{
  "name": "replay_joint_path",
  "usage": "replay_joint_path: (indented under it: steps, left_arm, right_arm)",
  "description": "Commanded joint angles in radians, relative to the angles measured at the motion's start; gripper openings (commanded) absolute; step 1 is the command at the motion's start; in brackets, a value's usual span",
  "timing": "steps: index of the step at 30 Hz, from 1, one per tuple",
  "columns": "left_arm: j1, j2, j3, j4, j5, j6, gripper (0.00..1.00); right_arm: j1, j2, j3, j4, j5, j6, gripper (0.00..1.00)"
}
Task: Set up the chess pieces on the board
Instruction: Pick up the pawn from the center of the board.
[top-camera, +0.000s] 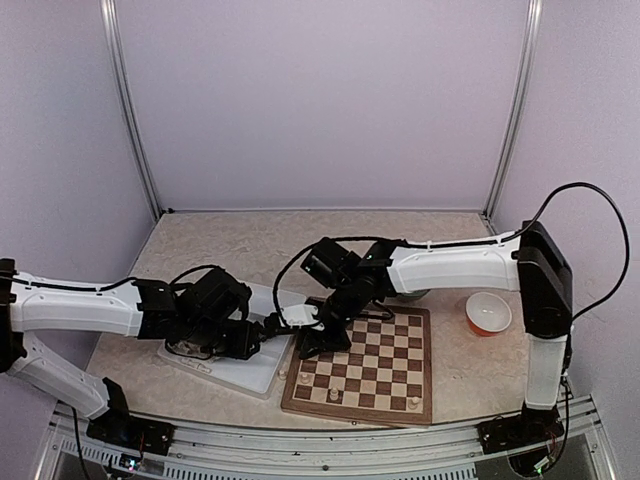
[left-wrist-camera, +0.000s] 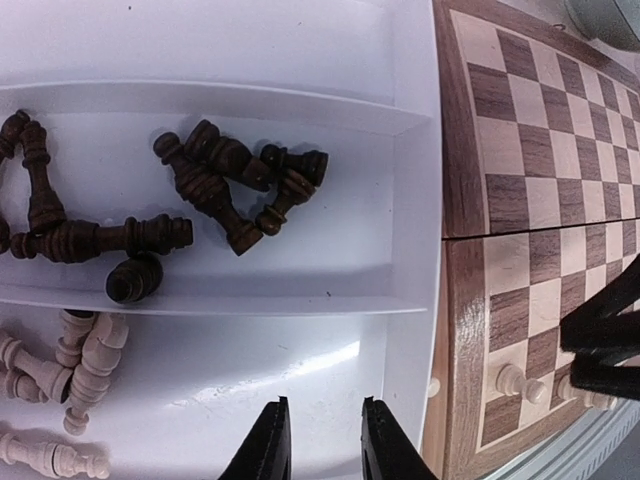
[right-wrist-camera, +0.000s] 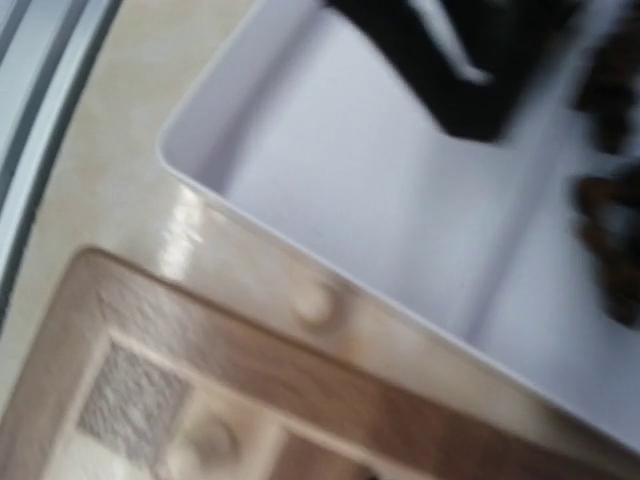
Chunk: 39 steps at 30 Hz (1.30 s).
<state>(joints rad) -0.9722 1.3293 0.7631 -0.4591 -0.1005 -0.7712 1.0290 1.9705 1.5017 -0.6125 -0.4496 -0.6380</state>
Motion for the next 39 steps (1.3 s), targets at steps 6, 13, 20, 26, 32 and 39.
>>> replay_joint_path:
  steps: [6,13,20,26,32,39]
  left_arm:
    - [0.07,-0.09,-0.093,0.079,-0.038,-0.094,0.41]
    - [0.124,-0.224,-0.159,0.081,-0.046,-0.108,0.46]
    - [0.134,-0.267,-0.177,0.068,-0.05,-0.104,0.47]
    - [0.137,-0.268,-0.173,0.072,-0.055,-0.098,0.47]
    - [0.136,-0.263,-0.162,0.07,-0.056,-0.095,0.47]
    - [0.136,-0.266,-0.14,0.056,-0.064,-0.087,0.47]
  right_arm:
    - [0.065,0.181,0.164,-0.132,0.012,0.059,0.19]
    - [0.093,0.291,0.312,-0.205,0.04,0.078,0.28]
    - [0.116,0.337,0.358,-0.238,0.053,0.077,0.31]
    - [0.127,0.353,0.367,-0.235,0.084,0.09,0.28]
    - [0.129,0.369,0.397,-0.233,0.126,0.116,0.2]
    - [0.138,0.408,0.444,-0.283,0.15,0.115,0.18]
